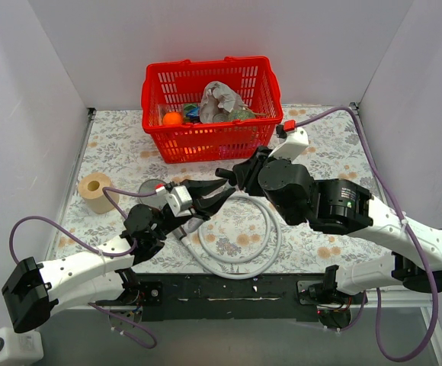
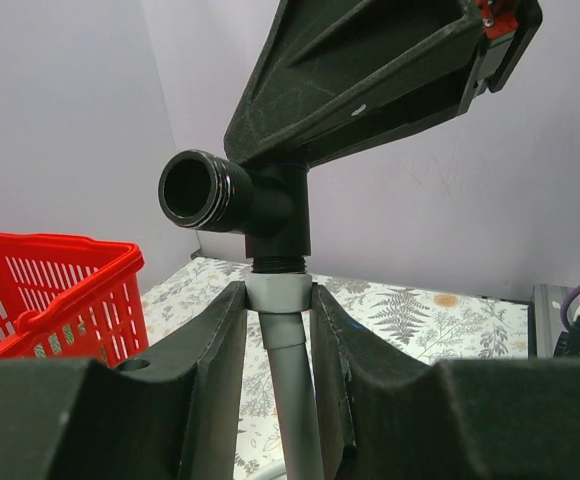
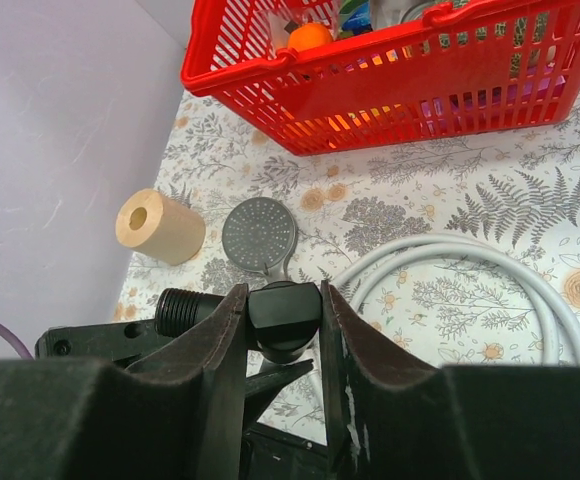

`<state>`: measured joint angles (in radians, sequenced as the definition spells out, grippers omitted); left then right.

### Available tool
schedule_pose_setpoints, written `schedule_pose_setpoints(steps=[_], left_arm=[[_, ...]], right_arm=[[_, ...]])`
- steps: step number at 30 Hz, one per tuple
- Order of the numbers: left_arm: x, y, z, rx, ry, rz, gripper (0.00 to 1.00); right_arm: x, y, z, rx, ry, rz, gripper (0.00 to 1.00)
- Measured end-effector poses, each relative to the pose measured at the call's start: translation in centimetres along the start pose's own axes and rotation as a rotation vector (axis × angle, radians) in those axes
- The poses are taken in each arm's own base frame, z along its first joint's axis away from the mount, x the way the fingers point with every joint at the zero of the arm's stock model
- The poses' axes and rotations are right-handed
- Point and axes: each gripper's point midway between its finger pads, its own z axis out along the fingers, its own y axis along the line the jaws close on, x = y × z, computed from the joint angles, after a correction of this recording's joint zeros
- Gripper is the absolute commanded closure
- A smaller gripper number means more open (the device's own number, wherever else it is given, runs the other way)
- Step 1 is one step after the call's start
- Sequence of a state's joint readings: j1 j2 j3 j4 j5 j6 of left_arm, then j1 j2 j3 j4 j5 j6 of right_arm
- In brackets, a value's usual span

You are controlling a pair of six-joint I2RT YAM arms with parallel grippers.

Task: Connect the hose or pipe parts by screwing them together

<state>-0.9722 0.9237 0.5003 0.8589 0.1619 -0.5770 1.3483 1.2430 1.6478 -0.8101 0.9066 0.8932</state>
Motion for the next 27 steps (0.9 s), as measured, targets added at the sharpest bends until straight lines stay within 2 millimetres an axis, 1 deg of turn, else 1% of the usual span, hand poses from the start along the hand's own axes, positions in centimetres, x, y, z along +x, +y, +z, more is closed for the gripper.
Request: schedule_pose_setpoints(steps=[1,5,9,12,13,14,16,17,18,19,20,22,24,25,27], left_arm=[[-0.1,0.0,0.0,0.001,-0.003,0.000,1.00],[-0.7,-0.2,0.1,0.011,-0.027,-0.004,1.00],[-1.4,-0.3,0.1,0.016,-0.051,-0.008,1.00],[-1.6,-0.4,0.1,0.021,-0.061,-0.011,1.00],[-1.7,-0.4,0.1,0.022,-0.065,-0.012,1.00],[-1.8,-0.4,0.1,0.022,-0.067,-0.012,1.00],[-2.0,-0.5,0.1,0.025,-0.073,-0.012,1.00],[-2.1,-0.5,0.1,0.026,-0.075,-0.012,1.00],[-2.1,-0.5,0.1,0.028,-0.077,-0.011,1.00],[-2.2,-0.6,0.1,0.030,-0.077,-0.012,1.00],[-2.2,-0.6,0.1,0.030,-0.077,-0.012,1.00],[-2.2,-0.6,0.1,0.031,-0.079,-0.012,1.00],[-2.3,-0.7,0.1,0.037,-0.082,-0.012,1.00],[-2.4,-0.8,0.1,0.039,-0.082,-0.013,1.00],[-2.3,-0.9,0.1,0.041,-0.082,-0.014,1.00]], right_arm=[[0.0,0.1,0.0,-0.005,0.001,0.000,0.58],[0.1,1.0,-0.3,-0.049,0.018,0.010,0.55],[-0.1,1.9,-0.5,-0.091,0.020,0.021,0.55],[-0.3,2.3,-0.7,-0.110,0.021,0.021,0.59],[-0.3,2.3,-0.7,-0.113,0.021,0.018,0.67],[-0.3,2.4,-0.7,-0.117,0.019,0.017,0.70],[-0.5,2.2,-0.8,-0.117,0.012,0.010,0.72],[-0.5,2.3,-0.9,-0.124,0.013,0.014,0.70],[-0.5,2.3,-0.9,-0.128,0.013,0.016,0.66],[-0.4,2.3,-0.9,-0.131,0.013,0.016,0.53],[-0.5,2.3,-1.0,-0.135,0.014,0.018,0.50],[-0.4,2.6,-1.0,-0.148,0.019,0.024,0.45],[0.1,3.0,-1.1,-0.166,0.037,0.019,0.41],[0.4,3.1,-1.1,-0.172,0.045,0.017,0.36],[0.9,3.2,-1.0,-0.182,0.057,0.011,0.32]])
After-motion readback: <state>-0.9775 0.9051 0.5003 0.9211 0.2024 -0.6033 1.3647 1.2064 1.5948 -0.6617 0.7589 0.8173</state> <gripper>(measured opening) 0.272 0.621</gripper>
